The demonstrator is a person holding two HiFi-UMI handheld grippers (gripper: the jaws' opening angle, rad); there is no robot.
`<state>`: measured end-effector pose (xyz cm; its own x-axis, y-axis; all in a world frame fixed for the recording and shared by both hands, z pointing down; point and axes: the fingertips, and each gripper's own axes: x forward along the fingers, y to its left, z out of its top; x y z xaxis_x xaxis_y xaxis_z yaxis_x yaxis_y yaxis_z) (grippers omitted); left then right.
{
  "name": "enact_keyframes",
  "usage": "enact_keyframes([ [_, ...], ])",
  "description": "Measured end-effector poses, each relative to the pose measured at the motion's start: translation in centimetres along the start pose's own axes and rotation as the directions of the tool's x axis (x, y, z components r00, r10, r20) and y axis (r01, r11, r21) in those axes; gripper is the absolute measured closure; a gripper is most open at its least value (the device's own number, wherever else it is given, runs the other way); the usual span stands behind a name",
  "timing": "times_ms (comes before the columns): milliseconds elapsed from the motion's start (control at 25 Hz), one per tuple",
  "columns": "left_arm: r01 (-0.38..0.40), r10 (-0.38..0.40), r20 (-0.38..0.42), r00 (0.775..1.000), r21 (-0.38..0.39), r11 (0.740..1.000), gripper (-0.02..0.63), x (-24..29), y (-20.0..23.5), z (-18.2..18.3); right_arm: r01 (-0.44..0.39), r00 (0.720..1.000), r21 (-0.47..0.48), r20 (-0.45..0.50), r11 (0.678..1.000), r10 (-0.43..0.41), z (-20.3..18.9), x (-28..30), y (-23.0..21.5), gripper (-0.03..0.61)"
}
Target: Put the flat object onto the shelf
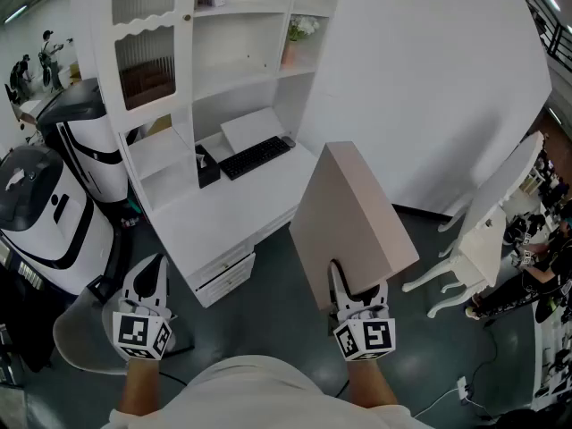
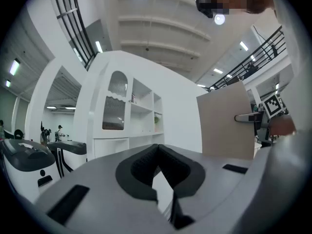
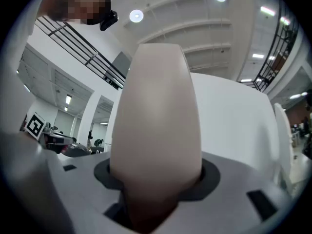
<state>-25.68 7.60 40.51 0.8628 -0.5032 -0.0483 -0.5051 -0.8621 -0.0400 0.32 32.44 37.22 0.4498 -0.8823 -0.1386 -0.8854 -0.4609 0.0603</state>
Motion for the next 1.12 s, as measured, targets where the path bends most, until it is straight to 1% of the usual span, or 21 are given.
enact_keyframes([
  [400,0.000,0.001,-0.008,1.000,0.013,1.000,0.613,0.5,-0.5,-0.4,-0.010,1.000,0.019,0.000,1.000,0.010,-0.1,0.2,-0.8,0.308],
  [680,-0.018,0.018,-0.011,1.000,0.021,1.000,0.612,1.2,-1.4,-0.3,-0.031,1.000,0.033,0.007,0.999,0.031,-0.4,0.6,-1.7,0.308],
  [1120,-0.052,0.053,-0.022,0.998,0.031,0.998,0.612,2.4,-4.5,-1.1,-0.069,0.997,0.029,0.027,0.997,0.068,-0.3,1.8,-4.8,0.308],
])
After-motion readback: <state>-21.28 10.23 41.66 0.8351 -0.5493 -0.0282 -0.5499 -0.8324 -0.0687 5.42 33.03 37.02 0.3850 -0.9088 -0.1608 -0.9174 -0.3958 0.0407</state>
